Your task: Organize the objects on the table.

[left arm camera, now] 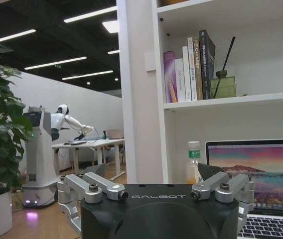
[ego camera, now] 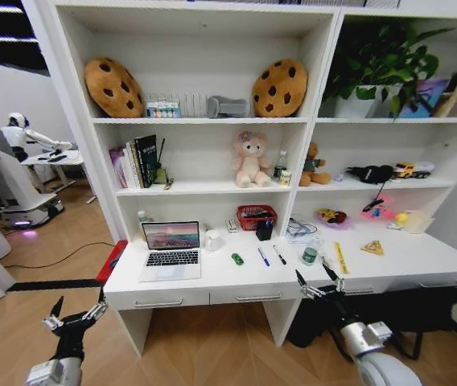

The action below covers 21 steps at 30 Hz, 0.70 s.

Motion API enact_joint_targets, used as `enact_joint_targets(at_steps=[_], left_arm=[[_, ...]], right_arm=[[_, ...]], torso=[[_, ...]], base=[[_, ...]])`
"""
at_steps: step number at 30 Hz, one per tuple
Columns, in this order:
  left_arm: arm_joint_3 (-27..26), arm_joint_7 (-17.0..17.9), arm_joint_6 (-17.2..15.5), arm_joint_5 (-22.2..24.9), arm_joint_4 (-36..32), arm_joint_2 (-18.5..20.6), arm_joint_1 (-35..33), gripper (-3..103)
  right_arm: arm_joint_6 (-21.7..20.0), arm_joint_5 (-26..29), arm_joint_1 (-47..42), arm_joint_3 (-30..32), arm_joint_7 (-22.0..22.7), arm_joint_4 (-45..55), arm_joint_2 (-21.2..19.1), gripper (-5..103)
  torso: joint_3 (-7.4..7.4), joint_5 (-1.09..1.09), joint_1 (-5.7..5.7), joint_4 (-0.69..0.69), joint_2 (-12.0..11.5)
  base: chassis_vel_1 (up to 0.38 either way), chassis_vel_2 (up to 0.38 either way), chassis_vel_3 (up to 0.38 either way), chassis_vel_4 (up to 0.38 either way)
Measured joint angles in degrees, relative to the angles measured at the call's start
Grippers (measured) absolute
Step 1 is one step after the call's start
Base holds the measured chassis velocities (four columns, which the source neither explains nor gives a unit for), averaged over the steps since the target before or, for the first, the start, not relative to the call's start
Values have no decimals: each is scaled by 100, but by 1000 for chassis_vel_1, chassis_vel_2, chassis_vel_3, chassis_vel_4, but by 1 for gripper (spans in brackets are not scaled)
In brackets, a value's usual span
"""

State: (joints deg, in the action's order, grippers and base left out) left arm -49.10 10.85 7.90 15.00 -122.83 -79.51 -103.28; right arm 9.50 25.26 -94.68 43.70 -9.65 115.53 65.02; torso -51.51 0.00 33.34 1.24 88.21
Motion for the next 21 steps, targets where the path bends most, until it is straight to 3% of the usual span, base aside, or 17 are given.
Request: enact_joint_targets(at_steps=[21], left_arm=[[17,-10,26,-14,-18,-69,-62,100]], right_arm=[[-15,-27,0,6,0,-13,11,100]], torso=[[1,0,-1,0,1]], base=[[-147,145,150,-149]])
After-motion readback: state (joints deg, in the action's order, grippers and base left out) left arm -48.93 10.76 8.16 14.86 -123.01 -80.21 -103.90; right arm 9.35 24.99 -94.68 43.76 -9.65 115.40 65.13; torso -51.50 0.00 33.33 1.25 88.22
